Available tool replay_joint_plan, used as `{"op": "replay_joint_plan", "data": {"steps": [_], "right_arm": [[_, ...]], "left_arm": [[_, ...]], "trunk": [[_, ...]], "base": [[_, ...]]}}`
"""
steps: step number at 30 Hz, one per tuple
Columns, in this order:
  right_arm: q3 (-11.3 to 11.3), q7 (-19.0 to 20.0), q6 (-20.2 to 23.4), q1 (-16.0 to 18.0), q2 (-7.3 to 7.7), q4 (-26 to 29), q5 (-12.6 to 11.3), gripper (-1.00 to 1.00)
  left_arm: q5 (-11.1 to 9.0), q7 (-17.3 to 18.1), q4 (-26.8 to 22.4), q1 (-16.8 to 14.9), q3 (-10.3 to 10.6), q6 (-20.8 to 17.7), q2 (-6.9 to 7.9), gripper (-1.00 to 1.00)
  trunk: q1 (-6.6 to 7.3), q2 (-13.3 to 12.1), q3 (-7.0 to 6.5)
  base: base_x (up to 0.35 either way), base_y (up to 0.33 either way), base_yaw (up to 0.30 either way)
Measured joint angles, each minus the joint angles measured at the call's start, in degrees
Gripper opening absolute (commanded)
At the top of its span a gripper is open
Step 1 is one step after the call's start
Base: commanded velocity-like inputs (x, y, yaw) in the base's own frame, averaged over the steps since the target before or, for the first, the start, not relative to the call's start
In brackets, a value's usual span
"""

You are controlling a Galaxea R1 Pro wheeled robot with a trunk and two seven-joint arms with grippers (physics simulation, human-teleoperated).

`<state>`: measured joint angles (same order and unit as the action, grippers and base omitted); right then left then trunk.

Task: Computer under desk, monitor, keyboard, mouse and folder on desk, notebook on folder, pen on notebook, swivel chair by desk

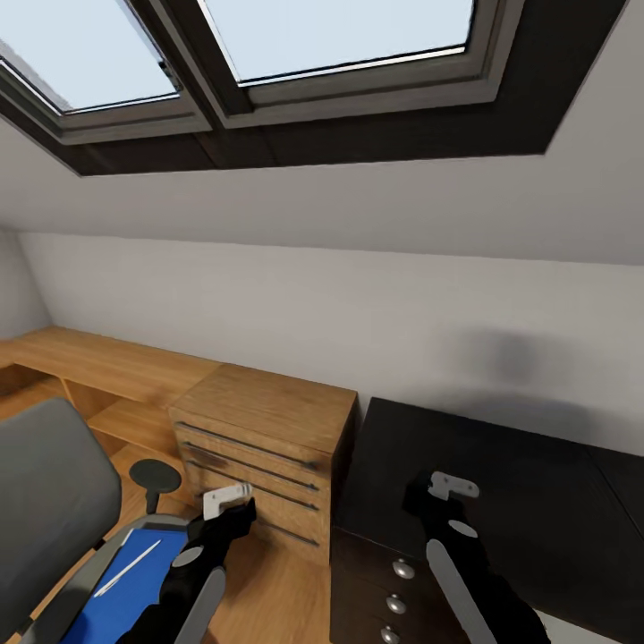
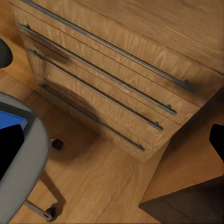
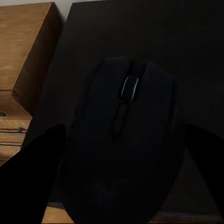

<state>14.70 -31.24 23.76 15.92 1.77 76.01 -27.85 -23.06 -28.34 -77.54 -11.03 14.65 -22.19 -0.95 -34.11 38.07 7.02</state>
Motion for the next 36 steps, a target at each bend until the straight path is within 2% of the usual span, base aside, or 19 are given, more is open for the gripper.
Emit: {"op": "replay_joint_plan", "data": {"steps": [3, 5, 7, 9, 13, 20, 26, 29, 36], "right_arm": [[-0.01, 2.27, 2.11, 2.61, -0.14, -3.79, 0.0, -1.0], [-0.02, 3.95, 3.29, 5.8, -0.2, -7.47, 0.0, -1.0], [-0.04, 6.76, 4.11, 10.22, -0.25, -13.59, 0.0, -1.0], [-0.13, 11.84, 4.5, 15.81, -0.27, -22.75, -0.04, -1.0], [-0.17, 17.25, 4.28, 19.69, -0.35, -30.9, -0.08, -1.0], [-0.2, 18.22, 0.2, 20.42, -0.67, -32.91, -0.03, -1.0], [-0.29, 18.13, -0.26, 20.43, -0.84, -33.2, -0.01, -1.0], [-0.15, 18.03, -0.13, 20.38, -0.95, -33.5, 0.0, -1.0], [-0.18, 18.02, 0.5, 20.35, -0.92, -33.59, 0.01, -1.0]], "left_arm": [[0.0, -0.01, -0.94, 0.74, 0.07, -0.05, 0.01, 1.0], [0.0, -0.01, -1.57, 1.06, 0.1, -0.06, 0.02, 1.0], [0.0, -0.01, -2.56, 1.38, 0.11, -0.07, 0.04, 1.0], [0.0, -0.01, -4.04, 1.82, 0.12, -0.08, 0.06, 1.0], [-0.01, -0.01, -4.98, 2.83, 0.35, -0.08, -0.01, 1.0], [-0.01, -0.01, -5.16, 3.07, 1.01, -0.08, -0.02, 1.0], [-0.04, 0.0, -6.2, 3.21, 1.01, -0.12, -0.01, 1.0], [-0.09, -0.01, -9.3, 4.5, 0.99, -0.15, 0.04, 1.0], [-0.17, -0.01, -10.28, 4.91, 0.99, -0.16, -0.01, 1.0]], "trunk": [[0.0, 0.0, 0.0], [0.0, 0.0, 0.0], [0.0, -0.01, -0.01], [0.0, -0.01, -0.01], [0.0, 0.0, 0.0], [0.0, 0.0, 0.0], [0.0, 0.0, 0.02], [0.0, 0.01, 0.08], [0.0, 0.01, 0.3]], "base": [[0.001, 0.0, 0.0], [0.0, 0.0, 0.0], [0.0, 0.0, 0.0], [0.0, 0.0, 0.0], [0.0, 0.0, 0.0], [0.0, 0.0, 0.0], [0.0, 0.0, 0.072], [0.0, 0.0, 0.224], [0.0, 0.0, 0.25]]}}
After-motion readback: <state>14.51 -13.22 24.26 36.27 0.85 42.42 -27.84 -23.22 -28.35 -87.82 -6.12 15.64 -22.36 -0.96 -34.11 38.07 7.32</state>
